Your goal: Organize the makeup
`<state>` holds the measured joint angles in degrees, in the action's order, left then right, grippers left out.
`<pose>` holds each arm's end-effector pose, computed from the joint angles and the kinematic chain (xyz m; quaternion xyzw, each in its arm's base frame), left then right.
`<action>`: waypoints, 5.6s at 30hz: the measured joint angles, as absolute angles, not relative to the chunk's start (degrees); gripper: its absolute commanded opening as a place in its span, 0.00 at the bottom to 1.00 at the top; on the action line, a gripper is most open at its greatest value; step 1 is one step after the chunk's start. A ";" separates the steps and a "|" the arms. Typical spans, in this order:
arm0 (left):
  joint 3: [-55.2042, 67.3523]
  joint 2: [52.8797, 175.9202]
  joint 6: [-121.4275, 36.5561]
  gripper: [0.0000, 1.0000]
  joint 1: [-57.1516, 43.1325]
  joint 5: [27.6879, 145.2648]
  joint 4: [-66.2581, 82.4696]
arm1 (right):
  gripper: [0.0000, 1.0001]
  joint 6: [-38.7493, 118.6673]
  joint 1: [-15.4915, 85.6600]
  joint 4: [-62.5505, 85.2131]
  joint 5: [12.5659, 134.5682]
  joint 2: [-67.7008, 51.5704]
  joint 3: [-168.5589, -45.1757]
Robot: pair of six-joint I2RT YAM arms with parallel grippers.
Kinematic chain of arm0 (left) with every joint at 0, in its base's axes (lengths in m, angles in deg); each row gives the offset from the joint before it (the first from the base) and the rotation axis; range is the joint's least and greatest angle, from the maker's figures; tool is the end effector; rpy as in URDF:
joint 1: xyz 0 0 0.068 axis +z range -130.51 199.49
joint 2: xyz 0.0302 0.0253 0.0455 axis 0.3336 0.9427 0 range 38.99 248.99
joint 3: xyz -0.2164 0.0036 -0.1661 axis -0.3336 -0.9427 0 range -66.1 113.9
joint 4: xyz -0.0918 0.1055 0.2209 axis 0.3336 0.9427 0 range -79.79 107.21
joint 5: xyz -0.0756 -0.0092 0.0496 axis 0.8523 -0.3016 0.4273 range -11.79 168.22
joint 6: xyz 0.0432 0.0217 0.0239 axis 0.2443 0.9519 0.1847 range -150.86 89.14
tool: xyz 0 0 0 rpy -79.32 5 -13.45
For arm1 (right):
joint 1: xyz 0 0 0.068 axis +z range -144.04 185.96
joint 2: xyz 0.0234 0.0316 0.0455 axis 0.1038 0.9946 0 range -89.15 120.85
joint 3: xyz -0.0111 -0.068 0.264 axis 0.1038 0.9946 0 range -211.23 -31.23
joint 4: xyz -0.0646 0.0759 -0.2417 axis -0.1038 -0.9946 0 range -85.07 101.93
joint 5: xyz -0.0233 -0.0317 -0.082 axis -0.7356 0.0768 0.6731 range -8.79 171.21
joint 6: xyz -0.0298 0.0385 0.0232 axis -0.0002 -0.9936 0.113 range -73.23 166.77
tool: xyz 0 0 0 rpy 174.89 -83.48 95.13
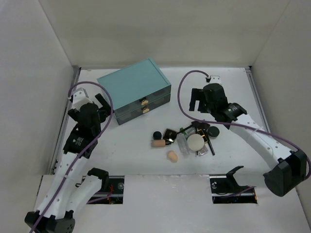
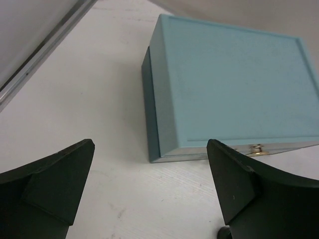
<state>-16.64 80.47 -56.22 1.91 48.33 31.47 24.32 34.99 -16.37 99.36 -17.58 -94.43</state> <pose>0.1566 -0.0309 0.3577 -0.2111 0.7450 -0.0313 0.6320 0.2451 0.1232 0.3233 0.0201 0.8850 0.0655 0.4604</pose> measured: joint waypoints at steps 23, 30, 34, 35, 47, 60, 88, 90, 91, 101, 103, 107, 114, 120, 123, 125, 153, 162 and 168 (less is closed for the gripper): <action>-19.33 99.99 -57.01 0.93 14.01 66.51 18.68 | 1.00 28.99 49.86 0.07 87.73 -2.78 -97.67; -18.76 105.76 -59.39 0.71 16.13 69.70 13.37 | 0.99 27.57 51.17 4.79 86.46 6.55 -104.12; -18.76 108.62 -61.36 0.58 17.60 72.26 10.72 | 0.99 25.93 51.50 6.67 87.69 10.49 -106.87; -18.76 108.90 -61.66 0.55 17.88 72.89 10.11 | 0.99 25.65 51.56 6.91 88.17 11.32 -107.35; -21.06 109.67 -64.37 0.33 18.63 76.81 3.27 | 0.83 24.23 52.68 8.09 93.37 20.74 -117.21; -22.17 109.65 -64.90 0.22 18.98 77.05 0.49 | 0.23 23.16 53.90 7.41 95.86 24.54 -121.19; -22.30 110.85 -65.03 0.20 19.24 77.22 -1.63 | 0.72 21.21 58.84 3.33 95.69 -0.13 -95.07; -22.30 110.85 -65.03 0.20 19.24 77.18 -1.63 | 0.76 22.76 59.61 2.98 95.32 -3.46 -91.88; -22.30 110.85 -65.01 0.20 19.24 77.18 -1.63 | 0.78 23.55 60.22 2.80 94.81 -5.14 -90.26; -22.24 110.96 -64.99 0.21 19.59 78.14 -1.67 | 0.90 36.56 67.41 3.94 87.71 -4.09 -82.59; -22.11 111.24 -64.94 0.21 19.63 78.31 -1.71 | 0.92 38.37 66.88 4.86 87.86 -1.99 -82.59; -21.34 112.47 -64.77 0.21 19.87 78.79 -2.30 | 0.91 41.76 65.44 6.65 87.86 0.72 -82.59; -19.73 114.70 -64.72 0.21 19.98 79.19 -2.92 | 0.88 44.69 64.98 8.88 86.49 4.52 -82.61; -18.61 115.98 -64.68 0.21 19.98 79.32 -3.02 | 0.76 45.47 64.98 11.24 86.09 6.55 -82.61; -18.57 115.98 -64.61 0.21 19.98 79.34 -3.00 | 0.76 45.80 65.16 11.68 86.09 6.69 -82.59; -18.57 115.98 -64.57 0.21 19.98 79.32 -3.00 | 0.76 46.26 65.31 12.33 86.22 7.14 -82.59; -18.76 112.92 -63.63 1.00 20.11 80.63 4.58 | 0.08 52.73 69.77 6.91 90.73 -14.38 -86.96; -18.68 97.97 -63.30 1.00 21.91 80.54 9.65 | 0.10 58.83 59.76 11.92 85.74 -3.83 -103.22; -19.27 87.24 -63.28 1.00 16.46 78.71 15.58 | 0.18 58.78 54.25 11.57 81.81 8.08 -109.12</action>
<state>-19.27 87.24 -63.28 16.46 78.71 15.58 58.78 54.25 11.57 81.81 8.08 -109.12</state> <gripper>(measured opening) 0.997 0.438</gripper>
